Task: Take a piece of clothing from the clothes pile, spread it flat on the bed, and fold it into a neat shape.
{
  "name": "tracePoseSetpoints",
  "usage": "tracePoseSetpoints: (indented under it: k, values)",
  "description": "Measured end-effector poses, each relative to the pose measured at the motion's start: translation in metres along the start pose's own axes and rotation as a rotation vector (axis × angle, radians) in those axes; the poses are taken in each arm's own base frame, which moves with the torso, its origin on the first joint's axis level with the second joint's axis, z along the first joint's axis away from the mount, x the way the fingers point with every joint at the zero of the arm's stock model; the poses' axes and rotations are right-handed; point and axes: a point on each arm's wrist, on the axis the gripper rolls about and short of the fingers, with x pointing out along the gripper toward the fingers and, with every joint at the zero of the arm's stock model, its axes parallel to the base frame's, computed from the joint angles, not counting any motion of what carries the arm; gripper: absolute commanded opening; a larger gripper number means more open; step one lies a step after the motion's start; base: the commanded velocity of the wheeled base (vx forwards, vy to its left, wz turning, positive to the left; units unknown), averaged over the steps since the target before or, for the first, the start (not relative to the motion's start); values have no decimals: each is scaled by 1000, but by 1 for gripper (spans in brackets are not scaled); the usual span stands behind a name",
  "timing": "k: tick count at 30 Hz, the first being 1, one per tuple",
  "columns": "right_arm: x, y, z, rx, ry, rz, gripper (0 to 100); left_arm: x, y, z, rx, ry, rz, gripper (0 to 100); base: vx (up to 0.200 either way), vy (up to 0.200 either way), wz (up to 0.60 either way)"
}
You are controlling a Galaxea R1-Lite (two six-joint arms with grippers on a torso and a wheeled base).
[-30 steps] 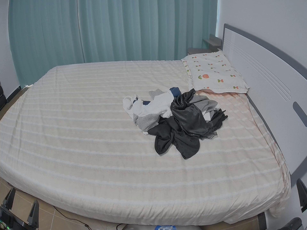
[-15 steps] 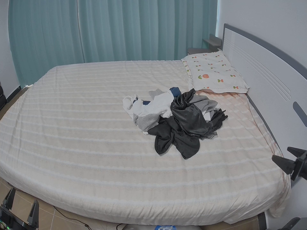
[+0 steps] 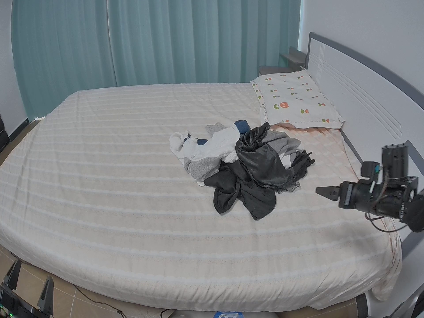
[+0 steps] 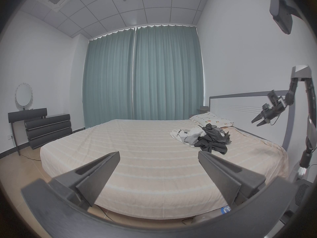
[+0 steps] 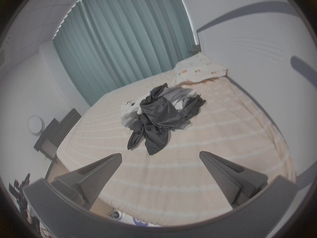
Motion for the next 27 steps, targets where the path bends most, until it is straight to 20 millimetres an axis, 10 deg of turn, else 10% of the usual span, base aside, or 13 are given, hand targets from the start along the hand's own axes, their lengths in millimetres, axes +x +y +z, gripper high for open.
tracePoseSetpoints:
  k: [12,20,27]
  values:
    - [158,20,-39,199,109,-41,100,-1,0,5,-23,-22,2,100,0,0,0]
    - [203,29,-70,254,153,-50,100,4,0,50,-23,-33,-17,100,0,0,0]
    - [223,38,-77,283,146,-36,100,46,-2,75,-49,110,-73,100,0,0,0]
